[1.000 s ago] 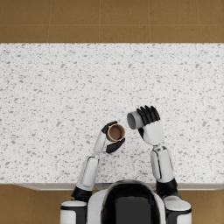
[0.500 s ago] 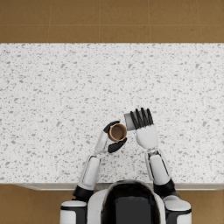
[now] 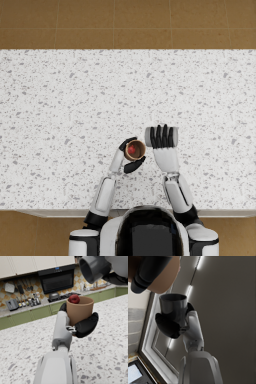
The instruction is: Pick up two cups and pour the berry on the right into the cup on the left
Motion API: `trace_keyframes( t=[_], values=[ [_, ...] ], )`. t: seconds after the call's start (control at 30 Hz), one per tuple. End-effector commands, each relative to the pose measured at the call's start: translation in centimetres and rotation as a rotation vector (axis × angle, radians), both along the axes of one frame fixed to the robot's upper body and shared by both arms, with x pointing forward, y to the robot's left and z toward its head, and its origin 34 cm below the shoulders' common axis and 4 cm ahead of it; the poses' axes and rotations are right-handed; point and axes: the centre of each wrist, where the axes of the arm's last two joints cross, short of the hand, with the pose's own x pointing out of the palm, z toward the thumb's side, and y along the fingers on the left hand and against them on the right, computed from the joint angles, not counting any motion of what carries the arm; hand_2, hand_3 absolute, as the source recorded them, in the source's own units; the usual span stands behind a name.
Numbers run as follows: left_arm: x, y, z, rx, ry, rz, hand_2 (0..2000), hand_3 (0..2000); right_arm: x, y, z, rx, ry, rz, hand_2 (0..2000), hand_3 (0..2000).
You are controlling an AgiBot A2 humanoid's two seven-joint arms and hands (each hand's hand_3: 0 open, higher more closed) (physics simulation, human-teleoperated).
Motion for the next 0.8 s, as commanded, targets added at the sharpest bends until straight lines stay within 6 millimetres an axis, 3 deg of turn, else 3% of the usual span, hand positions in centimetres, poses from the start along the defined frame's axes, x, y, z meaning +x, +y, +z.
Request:
trace_keyframes(
  t=[0.03,0.8],
  values=[
    [0.2,0.0,0.5,-0.009,-0.017,0.005,2000,1280,0.0,-0.1,0.6,0.004,-0.024,-0.021,2000,1280],
    [-0.5,0.4,0.1,-0.004,-0.006,0.004,2000,1280,-0.1,-0.4,-0.6,-0.043,0.011,-0.078,2000,1280]
  ],
)
